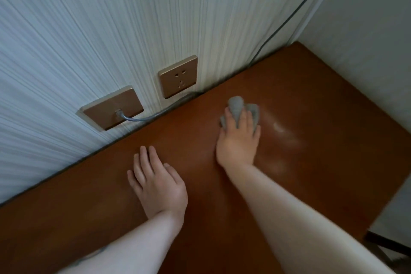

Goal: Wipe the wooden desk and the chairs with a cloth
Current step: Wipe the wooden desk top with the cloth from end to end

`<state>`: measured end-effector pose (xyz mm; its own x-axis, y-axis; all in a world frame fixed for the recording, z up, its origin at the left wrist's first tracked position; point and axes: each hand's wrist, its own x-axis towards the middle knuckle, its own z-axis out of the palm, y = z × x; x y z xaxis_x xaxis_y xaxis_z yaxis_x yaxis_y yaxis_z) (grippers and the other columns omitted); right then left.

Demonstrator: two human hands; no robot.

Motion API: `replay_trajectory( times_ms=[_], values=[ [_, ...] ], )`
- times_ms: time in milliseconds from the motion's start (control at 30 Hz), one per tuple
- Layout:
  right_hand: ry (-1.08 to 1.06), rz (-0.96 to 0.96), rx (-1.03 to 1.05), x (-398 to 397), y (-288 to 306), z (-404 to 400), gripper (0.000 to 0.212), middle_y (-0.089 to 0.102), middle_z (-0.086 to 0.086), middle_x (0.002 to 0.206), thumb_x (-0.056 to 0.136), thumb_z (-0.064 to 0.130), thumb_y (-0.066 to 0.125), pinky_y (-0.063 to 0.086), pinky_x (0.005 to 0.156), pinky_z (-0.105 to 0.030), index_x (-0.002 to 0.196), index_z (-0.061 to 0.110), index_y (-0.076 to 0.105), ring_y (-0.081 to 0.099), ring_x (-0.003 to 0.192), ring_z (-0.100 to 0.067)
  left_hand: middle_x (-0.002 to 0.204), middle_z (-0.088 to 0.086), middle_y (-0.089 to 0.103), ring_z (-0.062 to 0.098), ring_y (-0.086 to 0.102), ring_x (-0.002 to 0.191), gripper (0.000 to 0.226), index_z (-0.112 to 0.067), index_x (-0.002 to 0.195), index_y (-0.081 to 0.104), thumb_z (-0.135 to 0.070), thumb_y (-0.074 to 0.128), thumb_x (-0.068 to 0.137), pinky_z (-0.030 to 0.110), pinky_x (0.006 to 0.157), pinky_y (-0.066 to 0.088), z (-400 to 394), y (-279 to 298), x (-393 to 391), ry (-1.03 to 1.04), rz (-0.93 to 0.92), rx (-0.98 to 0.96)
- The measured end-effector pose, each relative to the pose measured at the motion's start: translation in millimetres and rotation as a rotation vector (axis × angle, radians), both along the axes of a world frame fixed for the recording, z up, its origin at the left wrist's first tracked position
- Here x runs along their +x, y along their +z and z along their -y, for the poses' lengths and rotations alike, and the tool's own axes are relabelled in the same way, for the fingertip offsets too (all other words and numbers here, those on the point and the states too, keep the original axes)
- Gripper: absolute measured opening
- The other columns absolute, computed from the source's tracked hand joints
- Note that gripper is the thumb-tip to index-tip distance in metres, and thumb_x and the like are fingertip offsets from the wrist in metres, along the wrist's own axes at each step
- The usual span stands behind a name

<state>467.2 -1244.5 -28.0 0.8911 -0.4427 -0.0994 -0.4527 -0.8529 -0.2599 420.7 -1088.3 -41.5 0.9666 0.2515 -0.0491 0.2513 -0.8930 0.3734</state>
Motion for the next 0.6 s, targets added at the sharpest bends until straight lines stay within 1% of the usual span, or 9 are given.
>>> replay_trajectory(
  times_ms=[100, 167, 233, 300, 367, 433, 467, 533, 600],
  values=[
    [0.375, 0.048, 0.044, -51, 1, -40, 0.054, 0.009, -0.004, 0.163, 0.100, 0.030, 0.037, -0.005, 0.120, -0.045, 0.152, 0.035, 0.025, -0.003, 0.150, -0.019, 0.154, 0.008, 0.032, 0.026, 0.019, 0.145, 0.048, -0.009, 0.145, 0.037, -0.018, 0.040, 0.097, 0.050, 0.117, 0.010, 0, -2, 1, 0.002, 0.017, -0.012],
    [0.614, 0.015, 0.090, -105, 4, -39, 0.053, 0.007, 0.003, 0.163, 0.101, 0.033, 0.034, -0.006, 0.120, -0.043, 0.151, 0.041, 0.021, -0.005, 0.149, -0.013, 0.155, 0.007, 0.031, 0.024, 0.018, 0.145, 0.049, -0.010, 0.145, 0.036, -0.020, 0.038, 0.097, 0.049, 0.118, 0.009, 0, -1, 1, 0.001, 0.017, -0.013],
    [0.701, -0.017, 0.109, -151, 6, -17, 0.049, 0.007, 0.008, 0.162, 0.102, 0.035, 0.031, -0.007, 0.120, -0.039, 0.150, 0.044, 0.023, -0.006, 0.149, -0.009, 0.156, 0.006, 0.029, 0.023, 0.016, 0.146, 0.049, -0.012, 0.146, 0.035, -0.020, 0.036, 0.098, 0.049, 0.118, 0.008, -2, 0, 1, -0.003, 0.022, -0.028],
    [0.569, -0.003, 0.064, -172, 6, 18, 0.048, 0.013, 0.007, 0.161, 0.101, 0.038, 0.029, -0.005, 0.120, -0.037, 0.148, 0.045, 0.028, -0.004, 0.148, -0.007, 0.156, 0.005, 0.028, 0.023, 0.015, 0.146, 0.048, -0.014, 0.146, 0.035, -0.020, 0.036, 0.098, 0.048, 0.118, 0.005, -2, 2, 1, -0.017, 0.027, -0.051],
    [0.196, 0.033, 0.019, -167, 6, 43, 0.048, 0.017, 0.001, 0.161, 0.101, 0.038, 0.029, 0.000, 0.121, -0.038, 0.148, 0.044, 0.027, 0.000, 0.148, -0.009, 0.156, 0.004, 0.029, 0.022, 0.016, 0.146, 0.048, -0.015, 0.145, 0.036, -0.018, 0.040, 0.097, 0.049, 0.118, 0.003, -2, 4, -1, -0.025, 0.045, -0.085],
    [-0.197, 0.030, -0.014, -147, 6, 41, 0.050, 0.010, -0.001, 0.163, 0.102, 0.036, 0.031, 0.000, 0.121, -0.042, 0.151, 0.041, 0.021, -0.002, 0.149, -0.015, 0.153, 0.006, 0.033, 0.023, 0.020, 0.145, 0.047, -0.014, 0.142, 0.041, -0.013, 0.046, 0.095, 0.051, 0.119, 0.003, -2, 7, -5, -0.080, 0.103, -0.133],
    [-0.299, 0.014, -0.003, -138, 6, 31, 0.051, 0.005, -0.002, 0.163, 0.103, 0.036, 0.030, -0.002, 0.121, -0.043, 0.152, 0.039, 0.018, -0.005, 0.149, -0.018, 0.152, 0.007, 0.036, 0.024, 0.023, 0.144, 0.046, -0.013, 0.140, 0.043, -0.011, 0.047, 0.094, 0.051, 0.119, 0.004, -1, 9, -9, -0.151, 0.140, -0.156],
    [-0.224, 0.013, 0.045, -135, 11, 6, 0.052, -0.002, -0.001, 0.164, 0.103, 0.037, 0.028, -0.008, 0.120, -0.041, 0.154, 0.038, 0.015, -0.011, 0.149, -0.017, 0.148, 0.008, 0.041, 0.025, 0.029, 0.141, 0.044, -0.012, 0.136, 0.048, -0.008, 0.048, 0.093, 0.050, 0.119, 0.007, 8, 13, -23, -0.341, 0.197, -0.203],
    [0.099, 0.035, 0.104, -166, 15, -11, 0.051, -0.002, 0.003, 0.163, 0.103, 0.037, 0.028, -0.015, 0.118, -0.037, 0.153, 0.040, 0.018, -0.015, 0.147, -0.011, 0.147, 0.007, 0.043, 0.025, 0.032, 0.140, 0.041, -0.012, 0.135, 0.050, -0.009, 0.045, 0.094, 0.049, 0.119, 0.010, 24, 13, -49, -0.457, 0.209, -0.269]
  ],
)
